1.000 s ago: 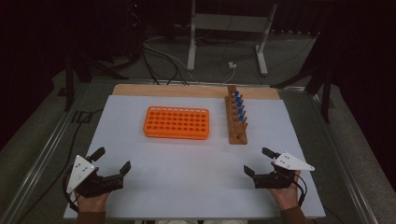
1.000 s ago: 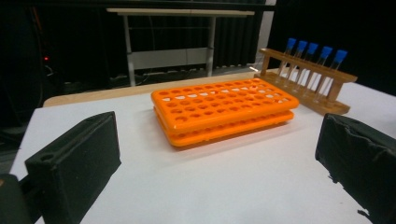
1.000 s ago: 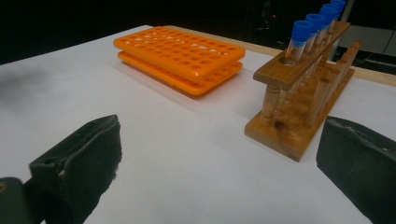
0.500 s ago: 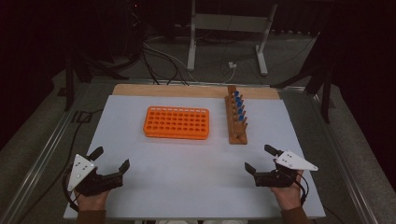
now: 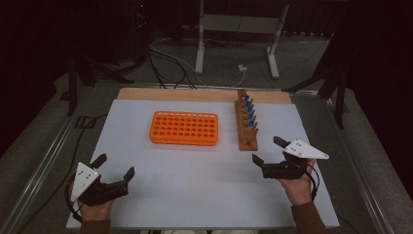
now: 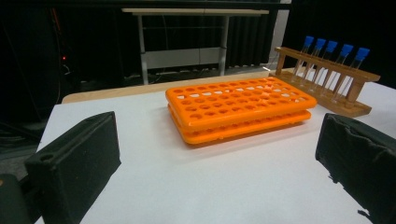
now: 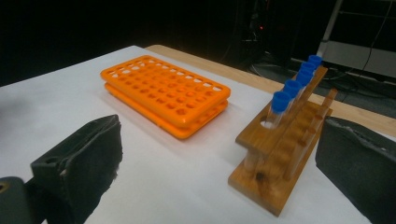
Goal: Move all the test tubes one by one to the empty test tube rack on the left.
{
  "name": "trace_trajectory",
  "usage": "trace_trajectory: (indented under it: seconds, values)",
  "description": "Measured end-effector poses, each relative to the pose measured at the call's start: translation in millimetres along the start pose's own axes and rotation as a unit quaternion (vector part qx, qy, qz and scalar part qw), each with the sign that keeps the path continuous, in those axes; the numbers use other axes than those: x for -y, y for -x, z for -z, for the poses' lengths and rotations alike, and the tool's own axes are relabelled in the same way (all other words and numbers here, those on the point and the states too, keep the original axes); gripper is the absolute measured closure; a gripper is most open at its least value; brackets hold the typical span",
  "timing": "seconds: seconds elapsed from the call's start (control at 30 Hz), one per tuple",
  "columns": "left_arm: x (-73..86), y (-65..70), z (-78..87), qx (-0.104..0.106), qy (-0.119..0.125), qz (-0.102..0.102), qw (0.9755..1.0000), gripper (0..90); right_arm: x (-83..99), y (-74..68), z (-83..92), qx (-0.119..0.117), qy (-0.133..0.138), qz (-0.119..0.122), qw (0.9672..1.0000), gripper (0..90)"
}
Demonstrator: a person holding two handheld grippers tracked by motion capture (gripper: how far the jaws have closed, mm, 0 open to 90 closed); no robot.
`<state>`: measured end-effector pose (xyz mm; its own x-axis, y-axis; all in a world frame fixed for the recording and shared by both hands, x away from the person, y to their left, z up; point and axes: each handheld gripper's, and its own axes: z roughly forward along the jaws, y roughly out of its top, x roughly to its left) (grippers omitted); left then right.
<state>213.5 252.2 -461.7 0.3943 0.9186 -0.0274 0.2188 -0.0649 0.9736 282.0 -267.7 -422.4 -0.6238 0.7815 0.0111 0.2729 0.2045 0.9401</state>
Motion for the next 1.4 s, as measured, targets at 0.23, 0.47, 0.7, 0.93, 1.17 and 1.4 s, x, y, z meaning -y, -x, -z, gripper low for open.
trace_trajectory:
  seconds: [0.23,0.47,0.7,0.93,1.17,1.4]
  values:
    - [2.4,-0.8,-2.5,-0.005,-0.005,0.003,1.0000,0.9,-12.5,9.9,-18.7,0.000,-0.014,-0.003,0.9999,0.8]
    - [3.1,-0.5,-3.1,-0.005,-0.006,0.001,1.0000,0.9,-18.9,20.9,-37.6,0.008,-0.022,-0.009,0.9997,2.7]
    - [5.2,-1.4,-3.9,-0.012,-0.011,-0.001,0.9999,0.9,-22.9,29.1,-51.9,0.009,-0.031,-0.017,0.9994,3.2]
    - [5.0,-0.9,-4.9,-0.009,-0.013,-0.003,0.9999,0.9,-23.5,43.1,-70.6,0.029,-0.039,-0.030,0.9984,9.3]
    - [5.4,-1.1,-5.1,-0.009,-0.013,-0.004,0.9999,1.0,-19.4,47.6,-87.8,0.042,-0.067,-0.017,0.9967,20.9]
    - [6.0,-1.3,-5.4,-0.007,-0.014,-0.004,0.9999,1.0,-8.9,54.1,-105.1,0.060,-0.092,-0.027,0.9935,59.0]
